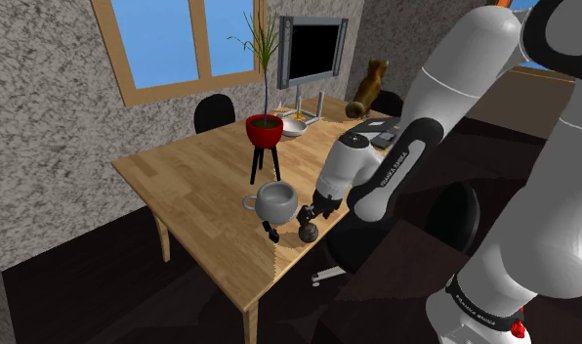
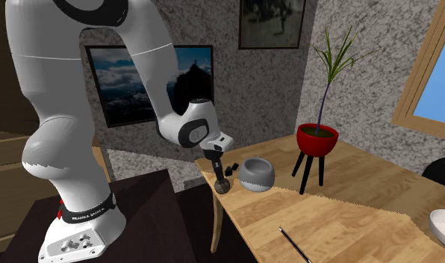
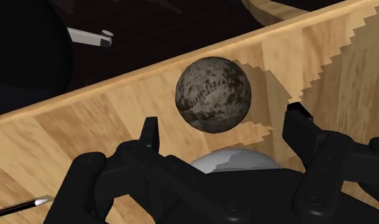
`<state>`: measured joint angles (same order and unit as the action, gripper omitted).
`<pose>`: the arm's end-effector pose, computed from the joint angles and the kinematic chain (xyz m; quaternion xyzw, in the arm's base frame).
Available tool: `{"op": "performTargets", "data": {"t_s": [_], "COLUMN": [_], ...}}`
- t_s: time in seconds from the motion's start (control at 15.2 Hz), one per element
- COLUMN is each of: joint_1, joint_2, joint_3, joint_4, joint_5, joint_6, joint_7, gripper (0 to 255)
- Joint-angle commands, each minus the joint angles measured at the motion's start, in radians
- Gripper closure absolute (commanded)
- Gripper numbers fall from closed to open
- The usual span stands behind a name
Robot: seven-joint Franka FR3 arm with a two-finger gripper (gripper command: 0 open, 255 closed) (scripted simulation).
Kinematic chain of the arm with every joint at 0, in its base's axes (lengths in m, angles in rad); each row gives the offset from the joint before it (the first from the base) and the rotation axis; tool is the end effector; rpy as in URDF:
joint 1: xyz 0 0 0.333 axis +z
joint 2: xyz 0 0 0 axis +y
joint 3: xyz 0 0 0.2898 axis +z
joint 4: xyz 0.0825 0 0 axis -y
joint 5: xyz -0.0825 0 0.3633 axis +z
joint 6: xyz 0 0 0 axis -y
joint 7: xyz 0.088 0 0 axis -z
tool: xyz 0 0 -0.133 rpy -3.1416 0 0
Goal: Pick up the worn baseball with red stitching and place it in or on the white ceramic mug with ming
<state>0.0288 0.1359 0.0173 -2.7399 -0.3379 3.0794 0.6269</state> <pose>0.4031 0.0453 0.1665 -0.9871 0.1221 -0.1034 0.0083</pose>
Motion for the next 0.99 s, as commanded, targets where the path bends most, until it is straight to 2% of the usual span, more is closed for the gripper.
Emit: {"op": "performTargets", "data": {"t_s": [0.0,0.4,0.92], "joint_1": [0.053,0.140,0.146], "joint_2": [0.068,0.192,0.203], "joint_3": [-0.059,-0.151,-0.157], "joint_4": [0.027,0.074,0.079], "joint_5": [-0.071,-0.095,-0.093], "joint_6": [0.043,0.124,0.131], "joint_7": [0.068,0.100,0.100], "gripper": [0,0,0]}}
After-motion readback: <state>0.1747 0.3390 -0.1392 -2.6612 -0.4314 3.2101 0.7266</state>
